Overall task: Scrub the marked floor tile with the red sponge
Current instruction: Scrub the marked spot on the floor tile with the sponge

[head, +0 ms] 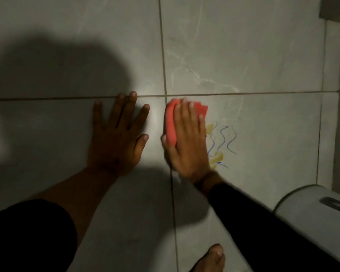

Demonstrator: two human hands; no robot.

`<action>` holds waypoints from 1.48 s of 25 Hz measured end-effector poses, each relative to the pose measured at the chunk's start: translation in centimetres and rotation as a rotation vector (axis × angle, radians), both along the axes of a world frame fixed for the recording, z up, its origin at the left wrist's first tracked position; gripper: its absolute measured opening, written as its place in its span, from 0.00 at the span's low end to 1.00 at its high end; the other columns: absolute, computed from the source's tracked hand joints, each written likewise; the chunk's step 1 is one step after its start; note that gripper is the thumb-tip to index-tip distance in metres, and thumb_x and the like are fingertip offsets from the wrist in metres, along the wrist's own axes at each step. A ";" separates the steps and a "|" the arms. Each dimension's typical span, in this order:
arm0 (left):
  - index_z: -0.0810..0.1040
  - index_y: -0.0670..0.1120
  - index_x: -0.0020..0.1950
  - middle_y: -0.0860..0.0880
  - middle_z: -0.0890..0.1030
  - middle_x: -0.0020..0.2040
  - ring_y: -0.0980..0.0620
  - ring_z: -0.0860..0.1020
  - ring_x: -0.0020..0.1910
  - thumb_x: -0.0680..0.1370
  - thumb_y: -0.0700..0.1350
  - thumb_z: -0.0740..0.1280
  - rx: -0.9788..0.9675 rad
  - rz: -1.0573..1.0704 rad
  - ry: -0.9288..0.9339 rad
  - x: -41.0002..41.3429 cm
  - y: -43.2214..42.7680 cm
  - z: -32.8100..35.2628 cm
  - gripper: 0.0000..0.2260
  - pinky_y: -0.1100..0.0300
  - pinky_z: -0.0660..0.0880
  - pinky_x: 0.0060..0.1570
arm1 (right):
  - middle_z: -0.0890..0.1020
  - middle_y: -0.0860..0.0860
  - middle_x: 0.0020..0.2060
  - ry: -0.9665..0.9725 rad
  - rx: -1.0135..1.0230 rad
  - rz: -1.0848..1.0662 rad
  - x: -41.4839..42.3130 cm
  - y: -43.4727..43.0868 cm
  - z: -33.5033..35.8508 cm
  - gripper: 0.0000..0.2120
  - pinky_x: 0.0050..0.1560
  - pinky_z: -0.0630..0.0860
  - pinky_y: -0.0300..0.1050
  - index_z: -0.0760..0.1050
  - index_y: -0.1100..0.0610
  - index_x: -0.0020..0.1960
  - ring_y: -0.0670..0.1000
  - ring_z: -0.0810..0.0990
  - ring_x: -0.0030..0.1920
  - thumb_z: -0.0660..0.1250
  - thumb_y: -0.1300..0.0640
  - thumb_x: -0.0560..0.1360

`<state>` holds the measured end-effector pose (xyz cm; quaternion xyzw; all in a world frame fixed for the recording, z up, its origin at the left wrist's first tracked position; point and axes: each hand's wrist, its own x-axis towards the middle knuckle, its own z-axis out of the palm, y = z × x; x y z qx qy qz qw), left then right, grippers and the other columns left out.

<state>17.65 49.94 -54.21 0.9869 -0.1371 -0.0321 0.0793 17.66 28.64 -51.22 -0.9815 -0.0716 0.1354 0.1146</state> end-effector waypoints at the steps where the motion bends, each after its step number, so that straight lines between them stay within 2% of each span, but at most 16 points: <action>1: 0.57 0.51 0.89 0.40 0.54 0.90 0.36 0.54 0.88 0.83 0.58 0.58 -0.009 0.001 -0.002 0.0 0.1 0.1 0.34 0.27 0.47 0.82 | 0.43 0.55 0.89 0.063 -0.013 0.024 -3.8 -0.2 0.5 0.40 0.88 0.37 0.57 0.40 0.54 0.88 0.55 0.40 0.89 0.53 0.40 0.85; 4: 0.58 0.49 0.89 0.40 0.55 0.89 0.35 0.55 0.88 0.83 0.57 0.61 -0.038 0.000 -0.007 -0.2 0.2 0.2 0.35 0.26 0.48 0.82 | 0.37 0.50 0.88 0.101 0.018 -0.172 -5.1 -4.6 1.2 0.41 0.89 0.38 0.60 0.35 0.50 0.87 0.49 0.32 0.87 0.50 0.36 0.84; 7: 0.57 0.50 0.89 0.40 0.55 0.89 0.35 0.54 0.88 0.84 0.57 0.60 -0.025 -0.009 -0.004 -0.3 0.0 0.2 0.34 0.26 0.48 0.82 | 0.48 0.57 0.89 -0.022 0.019 -0.464 3.4 -4.9 0.5 0.42 0.88 0.45 0.67 0.45 0.58 0.88 0.57 0.42 0.88 0.55 0.39 0.82; 9: 0.57 0.50 0.89 0.40 0.54 0.89 0.36 0.54 0.88 0.84 0.57 0.58 -0.031 -0.014 -0.006 -0.2 0.0 0.1 0.33 0.27 0.47 0.82 | 0.49 0.58 0.89 -0.089 -0.034 -0.296 3.7 -1.8 -0.5 0.40 0.88 0.46 0.66 0.46 0.57 0.88 0.60 0.46 0.89 0.57 0.41 0.83; 12: 0.57 0.50 0.88 0.40 0.54 0.89 0.36 0.54 0.88 0.84 0.57 0.56 -0.015 -0.002 -0.008 -0.2 0.2 0.0 0.32 0.27 0.46 0.82 | 0.36 0.50 0.88 0.070 -0.042 -0.020 -8.1 0.7 0.2 0.40 0.89 0.37 0.58 0.36 0.51 0.88 0.54 0.38 0.89 0.51 0.38 0.86; 14: 0.57 0.51 0.88 0.40 0.53 0.90 0.36 0.53 0.88 0.84 0.57 0.56 -0.020 -0.006 -0.004 -0.3 0.2 -0.1 0.32 0.27 0.46 0.82 | 0.33 0.46 0.86 0.119 -0.034 -0.163 -12.4 -2.6 1.4 0.39 0.89 0.39 0.60 0.34 0.49 0.87 0.51 0.34 0.88 0.51 0.37 0.85; 17: 0.56 0.51 0.88 0.41 0.52 0.90 0.36 0.52 0.89 0.84 0.59 0.54 -0.024 -0.009 -0.013 -0.3 -0.1 -0.5 0.33 0.27 0.44 0.81 | 0.45 0.56 0.89 0.024 0.033 -0.535 -5.3 -5.7 0.5 0.40 0.87 0.44 0.67 0.45 0.58 0.88 0.58 0.42 0.89 0.57 0.43 0.84; 18: 0.56 0.51 0.88 0.41 0.52 0.90 0.36 0.52 0.89 0.84 0.59 0.54 -0.026 -0.014 -0.017 -0.2 0.0 -0.7 0.33 0.27 0.43 0.81 | 0.47 0.58 0.89 -0.027 0.020 -0.546 -2.5 -4.8 0.3 0.40 0.88 0.43 0.67 0.47 0.59 0.88 0.60 0.44 0.89 0.58 0.43 0.83; 20: 0.56 0.51 0.88 0.41 0.52 0.90 0.36 0.52 0.89 0.84 0.59 0.54 -0.035 -0.017 -0.021 0.1 0.2 -0.9 0.33 0.27 0.43 0.81 | 0.44 0.54 0.88 -0.087 -0.024 -0.308 -2.2 -1.1 -0.6 0.40 0.88 0.39 0.62 0.46 0.56 0.88 0.59 0.44 0.89 0.57 0.42 0.84; 23: 0.57 0.51 0.88 0.41 0.52 0.90 0.36 0.53 0.89 0.84 0.58 0.54 -0.036 0.001 -0.004 -0.2 0.1 -0.5 0.32 0.26 0.45 0.81 | 0.37 0.52 0.88 0.087 -0.072 -0.079 -15.0 2.2 0.2 0.40 0.88 0.42 0.63 0.40 0.54 0.88 0.55 0.37 0.89 0.55 0.40 0.85; 25: 0.58 0.50 0.88 0.40 0.53 0.90 0.36 0.53 0.88 0.84 0.57 0.55 -0.035 -0.013 -0.013 -0.2 0.0 -0.4 0.32 0.25 0.45 0.81 | 0.34 0.51 0.87 0.147 -0.061 -0.248 -18.4 -1.7 1.3 0.39 0.86 0.47 0.69 0.41 0.55 0.88 0.54 0.33 0.88 0.51 0.39 0.85; 28: 0.56 0.50 0.88 0.40 0.52 0.90 0.36 0.52 0.89 0.84 0.59 0.54 -0.042 -0.025 -0.018 -0.3 0.2 -0.6 0.32 0.26 0.44 0.81 | 0.45 0.60 0.88 0.056 -0.035 -0.626 -9.6 -8.8 0.6 0.39 0.86 0.45 0.70 0.47 0.63 0.87 0.61 0.42 0.89 0.53 0.44 0.83; 30: 0.56 0.50 0.88 0.40 0.51 0.90 0.36 0.51 0.89 0.84 0.59 0.53 -0.042 -0.032 -0.020 -0.3 0.3 -0.7 0.33 0.26 0.43 0.80 | 0.50 0.60 0.88 -0.075 -0.018 -0.599 -4.3 -9.3 0.1 0.40 0.88 0.43 0.65 0.50 0.62 0.87 0.62 0.46 0.89 0.59 0.45 0.83; 33: 0.57 0.49 0.88 0.40 0.52 0.89 0.36 0.51 0.89 0.84 0.59 0.54 -0.053 -0.013 0.000 -0.1 0.2 -0.4 0.33 0.26 0.43 0.80 | 0.39 0.49 0.89 0.058 0.030 -0.412 -10.6 -5.8 0.0 0.39 0.87 0.33 0.53 0.41 0.52 0.89 0.54 0.38 0.89 0.54 0.40 0.85; 35: 0.58 0.49 0.88 0.40 0.53 0.89 0.36 0.52 0.89 0.83 0.58 0.54 -0.045 -0.010 -0.001 -0.1 0.1 -0.3 0.33 0.27 0.41 0.81 | 0.36 0.47 0.88 0.100 0.034 -0.442 -15.4 -6.9 1.4 0.39 0.88 0.35 0.59 0.38 0.51 0.88 0.52 0.36 0.88 0.51 0.39 0.85; 37: 0.58 0.49 0.88 0.40 0.54 0.89 0.36 0.52 0.88 0.83 0.58 0.54 -0.039 -0.008 -0.002 -0.1 0.2 -0.4 0.33 0.28 0.40 0.81 | 0.42 0.56 0.88 0.068 0.003 -0.568 -11.5 -11.2 0.8 0.38 0.87 0.41 0.67 0.45 0.59 0.88 0.58 0.39 0.89 0.52 0.43 0.84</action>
